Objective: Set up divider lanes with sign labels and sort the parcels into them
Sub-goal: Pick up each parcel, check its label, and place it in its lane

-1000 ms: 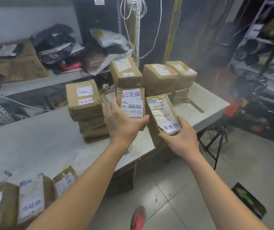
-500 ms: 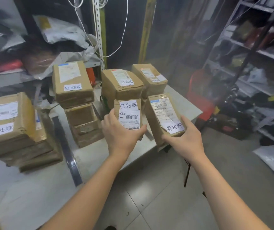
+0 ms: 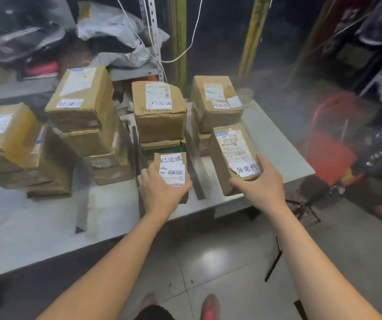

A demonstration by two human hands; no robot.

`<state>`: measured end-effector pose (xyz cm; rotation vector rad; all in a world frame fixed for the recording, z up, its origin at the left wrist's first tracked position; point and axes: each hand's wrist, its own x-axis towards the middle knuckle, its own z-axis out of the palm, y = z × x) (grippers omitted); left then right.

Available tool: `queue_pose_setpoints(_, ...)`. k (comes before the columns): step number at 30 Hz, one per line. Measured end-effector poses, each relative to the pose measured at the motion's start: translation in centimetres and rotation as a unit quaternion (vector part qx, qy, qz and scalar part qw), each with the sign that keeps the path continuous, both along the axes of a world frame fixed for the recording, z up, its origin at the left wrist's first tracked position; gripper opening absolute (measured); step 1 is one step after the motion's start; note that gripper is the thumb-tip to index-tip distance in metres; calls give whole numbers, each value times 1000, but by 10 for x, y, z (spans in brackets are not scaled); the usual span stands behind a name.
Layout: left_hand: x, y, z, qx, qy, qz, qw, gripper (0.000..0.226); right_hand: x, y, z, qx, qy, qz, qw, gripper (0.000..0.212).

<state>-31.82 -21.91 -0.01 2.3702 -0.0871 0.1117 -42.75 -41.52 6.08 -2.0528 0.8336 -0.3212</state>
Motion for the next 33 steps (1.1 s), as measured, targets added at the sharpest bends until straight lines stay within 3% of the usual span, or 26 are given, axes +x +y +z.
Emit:
queue_pose_setpoints(8, 6, -18, -26, 17, 18, 48, 999, 96, 20, -32, -29, -10, 46, 39, 998, 51)
queue_pose_setpoints(13, 16, -31, -64, -3, 82, 50, 995, 94, 42, -39, -65, -9, 103, 41, 994, 51)
queue_pose_setpoints(16, 18, -38, -83, 26, 102, 52, 993, 93, 50, -41, -91, -9, 135, 37, 990, 49)
queue_pose_setpoints(19, 23, -39, -97, 60, 112, 47, 991, 96, 58, -42, -112, -6, 157, 45, 987, 62)
queue_pose_setpoints(22, 25, -40, -105, 95, 116, 42, 988, 96, 61, -41, -125, 3, 154, 42, 987, 56)
queue_pose_setpoints(28, 24, -39, -87, 93, 126, 13, 988, 97, 59, -44, -128, -20, 164, 76, 983, 66)
queue_pose_setpoints(31, 20, -27, -55, 92, 109, -74, 987, 81, 62, -39, -108, -81, 159, 93, 979, 84)
queue_pose_setpoints(33, 17, -12, -25, 93, 103, -128, 982, 81, 66, -25, -86, -85, 126, 120, 981, 82)
